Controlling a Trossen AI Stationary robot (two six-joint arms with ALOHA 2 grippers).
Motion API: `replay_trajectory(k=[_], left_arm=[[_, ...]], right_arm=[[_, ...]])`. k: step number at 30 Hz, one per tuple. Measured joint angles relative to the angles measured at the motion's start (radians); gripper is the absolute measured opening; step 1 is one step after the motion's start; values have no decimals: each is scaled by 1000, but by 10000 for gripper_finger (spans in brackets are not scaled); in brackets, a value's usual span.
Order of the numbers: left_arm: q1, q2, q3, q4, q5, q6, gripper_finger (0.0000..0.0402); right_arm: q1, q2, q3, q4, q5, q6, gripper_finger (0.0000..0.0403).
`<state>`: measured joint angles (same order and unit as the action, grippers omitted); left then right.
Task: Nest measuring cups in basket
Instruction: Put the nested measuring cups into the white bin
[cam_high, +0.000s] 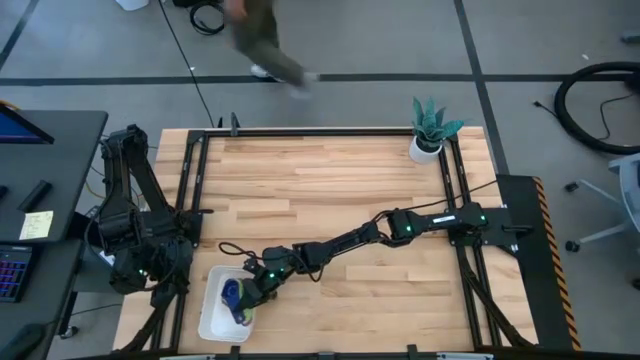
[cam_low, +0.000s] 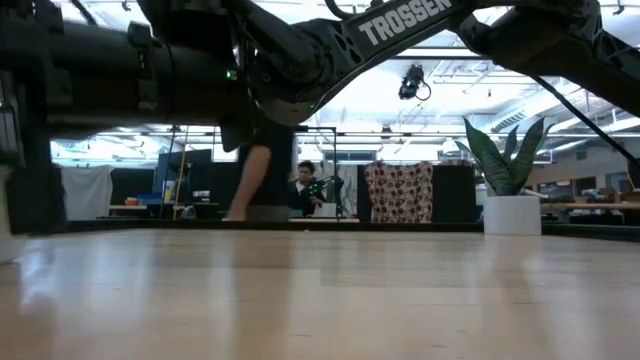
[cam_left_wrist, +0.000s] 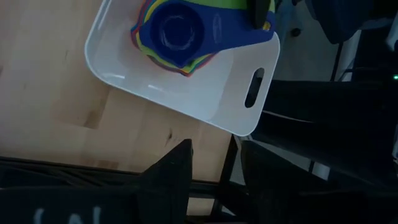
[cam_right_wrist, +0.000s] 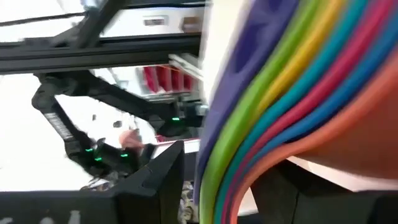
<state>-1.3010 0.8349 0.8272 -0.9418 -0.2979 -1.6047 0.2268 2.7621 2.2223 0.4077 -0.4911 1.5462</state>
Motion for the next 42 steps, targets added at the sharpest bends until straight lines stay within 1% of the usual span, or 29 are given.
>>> replay_trajectory(k=[8,17,23,25,30,37,42], left_arm=[[0,0,0,3,0,0,141],[0,0,0,4,-2,0,141],[0,7,-1,18,-101,1,141],[0,21,-1,18,-117,0,141],[3,106,-1,48,-99,-9,141],[34,274,-1,125,-97,-1,141],[89,375,-1,159,-97,118,141]], right_arm=[[-1,0,0,-7,2,41,171],[-2,0,0,-9,3,46,171],[-3,0,0,-7,3,49,171],[-4,0,0,-4,3,52,171],[-6,2,-2,24,16,53,171],[-12,2,-2,26,17,53,171],[-13,3,-2,27,19,48,171]])
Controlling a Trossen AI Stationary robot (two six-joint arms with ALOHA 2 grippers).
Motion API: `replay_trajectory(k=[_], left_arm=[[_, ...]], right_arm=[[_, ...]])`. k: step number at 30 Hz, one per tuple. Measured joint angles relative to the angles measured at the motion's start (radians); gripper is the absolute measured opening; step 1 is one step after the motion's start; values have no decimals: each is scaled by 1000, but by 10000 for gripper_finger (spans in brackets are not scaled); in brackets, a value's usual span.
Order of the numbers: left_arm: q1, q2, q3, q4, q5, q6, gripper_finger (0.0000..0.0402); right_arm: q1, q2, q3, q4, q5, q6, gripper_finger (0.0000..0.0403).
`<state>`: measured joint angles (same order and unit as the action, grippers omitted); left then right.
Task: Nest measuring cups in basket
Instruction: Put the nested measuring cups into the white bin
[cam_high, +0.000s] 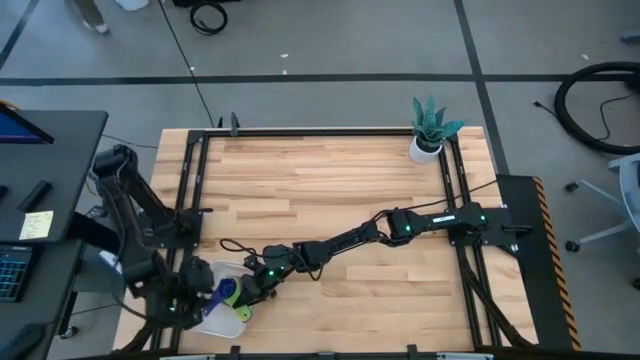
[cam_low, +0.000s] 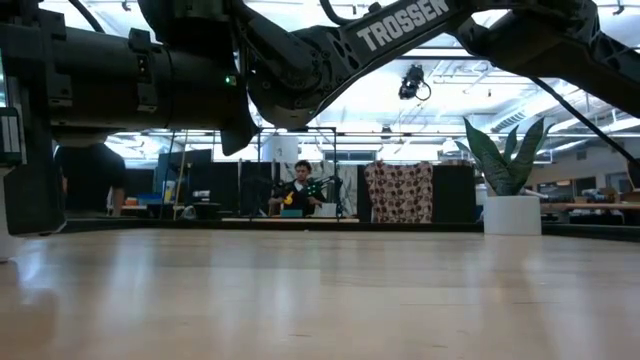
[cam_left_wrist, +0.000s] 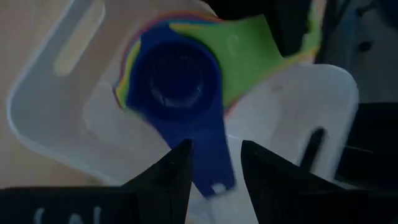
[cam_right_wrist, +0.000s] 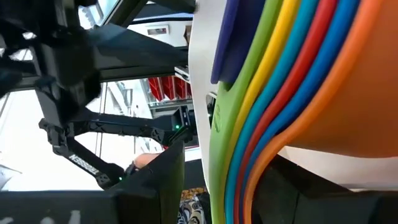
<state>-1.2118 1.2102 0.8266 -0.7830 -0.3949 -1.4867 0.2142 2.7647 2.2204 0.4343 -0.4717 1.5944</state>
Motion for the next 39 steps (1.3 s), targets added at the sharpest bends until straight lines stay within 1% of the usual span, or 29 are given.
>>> replay_trajectory(k=[4,15,21,25,29,33,39], left_arm=[[59,42,0,17,-1,88,141],[161,67,0,17,-16,295,141],[204,118,0,33,32,372,141],[219,159,0,64,37,426,141],[230,188,2,96,75,450,141],[230,190,3,102,84,450,141],[230,191,3,123,110,452,126]], right_arm=[[0,0,0,1,0,-1,171],[0,0,0,2,0,-17,171],[0,0,0,3,1,-24,171],[1,0,0,3,-2,-31,171],[2,0,0,2,-10,-46,171],[-3,0,6,-3,-40,-42,171],[-6,0,49,-117,-58,-52,171]])
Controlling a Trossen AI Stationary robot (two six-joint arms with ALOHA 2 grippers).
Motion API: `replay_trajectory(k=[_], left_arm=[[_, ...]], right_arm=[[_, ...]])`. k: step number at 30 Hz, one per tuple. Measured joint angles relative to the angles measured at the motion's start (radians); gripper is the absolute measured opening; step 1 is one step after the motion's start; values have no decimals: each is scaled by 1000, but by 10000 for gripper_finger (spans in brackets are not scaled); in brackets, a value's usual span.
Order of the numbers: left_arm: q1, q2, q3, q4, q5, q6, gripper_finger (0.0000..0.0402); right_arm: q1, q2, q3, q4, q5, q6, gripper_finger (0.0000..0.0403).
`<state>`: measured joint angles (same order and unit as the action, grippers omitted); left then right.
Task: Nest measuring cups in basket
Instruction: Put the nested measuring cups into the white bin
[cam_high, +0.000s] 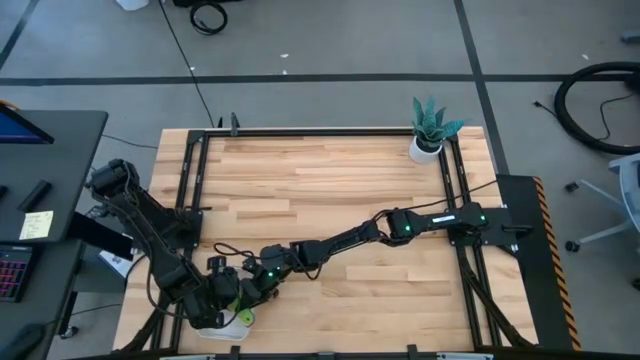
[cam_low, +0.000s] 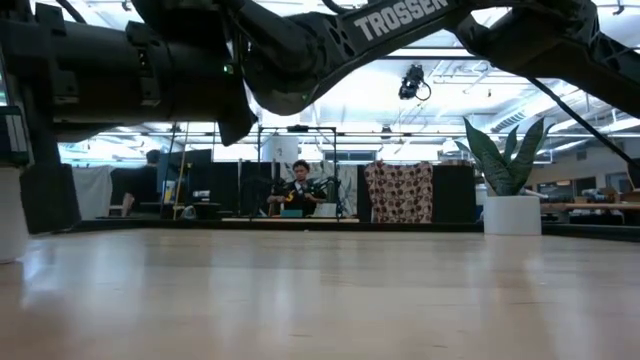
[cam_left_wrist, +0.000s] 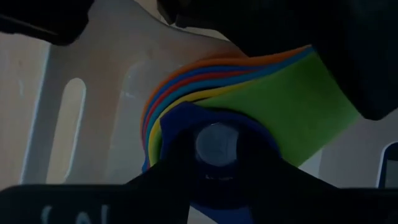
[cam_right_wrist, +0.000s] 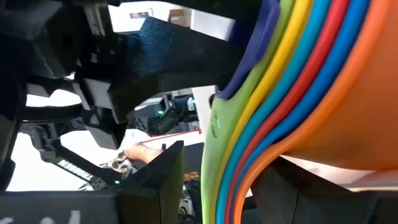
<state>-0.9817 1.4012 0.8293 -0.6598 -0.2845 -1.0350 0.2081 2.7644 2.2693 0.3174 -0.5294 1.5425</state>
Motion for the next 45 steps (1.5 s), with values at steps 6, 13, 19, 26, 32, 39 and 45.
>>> replay_trajectory(k=[6,13,19,26,32,39,45], left_arm=[[0,1,-1,8,1,1,103],[0,2,-2,15,4,3,88],[0,2,-2,19,3,3,84],[0,2,-2,31,15,26,84],[0,-1,-2,29,19,23,84],[-4,-40,-3,-3,81,-3,84],[-4,-122,-3,-19,87,-9,84]], right_arm=[[0,-2,39,-128,-12,-47,171],[0,-6,88,-295,-14,-110,171],[-1,-35,86,-391,3,-134,171],[-3,-97,86,-576,43,-223,171],[-3,-115,86,-688,49,-287,172],[19,-127,86,-696,39,-282,172],[25,-127,86,-707,49,-287,172]])
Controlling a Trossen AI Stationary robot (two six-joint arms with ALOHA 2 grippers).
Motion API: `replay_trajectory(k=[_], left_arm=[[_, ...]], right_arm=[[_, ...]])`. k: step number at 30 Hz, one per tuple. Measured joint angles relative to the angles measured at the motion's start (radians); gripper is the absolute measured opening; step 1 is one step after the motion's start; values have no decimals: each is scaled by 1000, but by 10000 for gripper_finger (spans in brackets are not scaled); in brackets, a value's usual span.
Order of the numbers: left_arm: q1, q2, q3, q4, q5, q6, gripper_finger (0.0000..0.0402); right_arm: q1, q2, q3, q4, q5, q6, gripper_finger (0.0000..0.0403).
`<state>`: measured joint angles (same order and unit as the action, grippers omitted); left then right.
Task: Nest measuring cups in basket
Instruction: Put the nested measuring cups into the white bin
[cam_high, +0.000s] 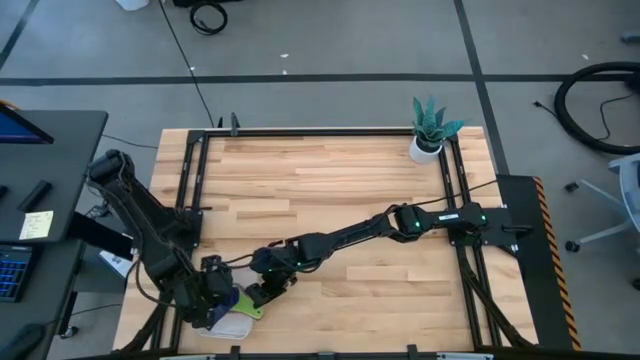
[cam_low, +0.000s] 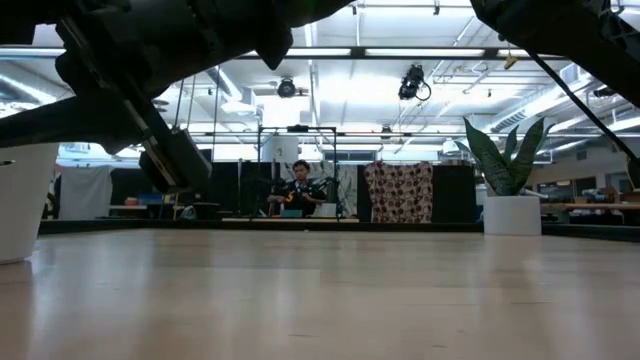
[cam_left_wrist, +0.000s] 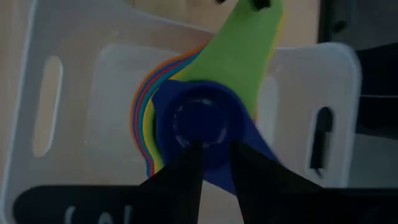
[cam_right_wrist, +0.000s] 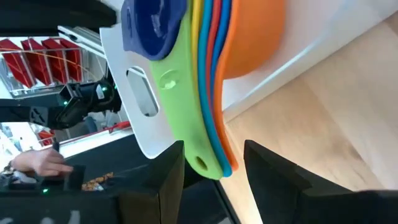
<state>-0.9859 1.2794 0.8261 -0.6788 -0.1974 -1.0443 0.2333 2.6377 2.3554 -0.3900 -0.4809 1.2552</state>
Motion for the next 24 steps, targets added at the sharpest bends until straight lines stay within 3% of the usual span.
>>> replay_trajectory(k=[11,24], left_arm=[[-12,-42,0,0,187,-127,84],[-12,53,1,-88,193,-142,84]], right_arm=[[0,0,0,-2,39,-16,172],[0,1,0,18,46,-26,172]])
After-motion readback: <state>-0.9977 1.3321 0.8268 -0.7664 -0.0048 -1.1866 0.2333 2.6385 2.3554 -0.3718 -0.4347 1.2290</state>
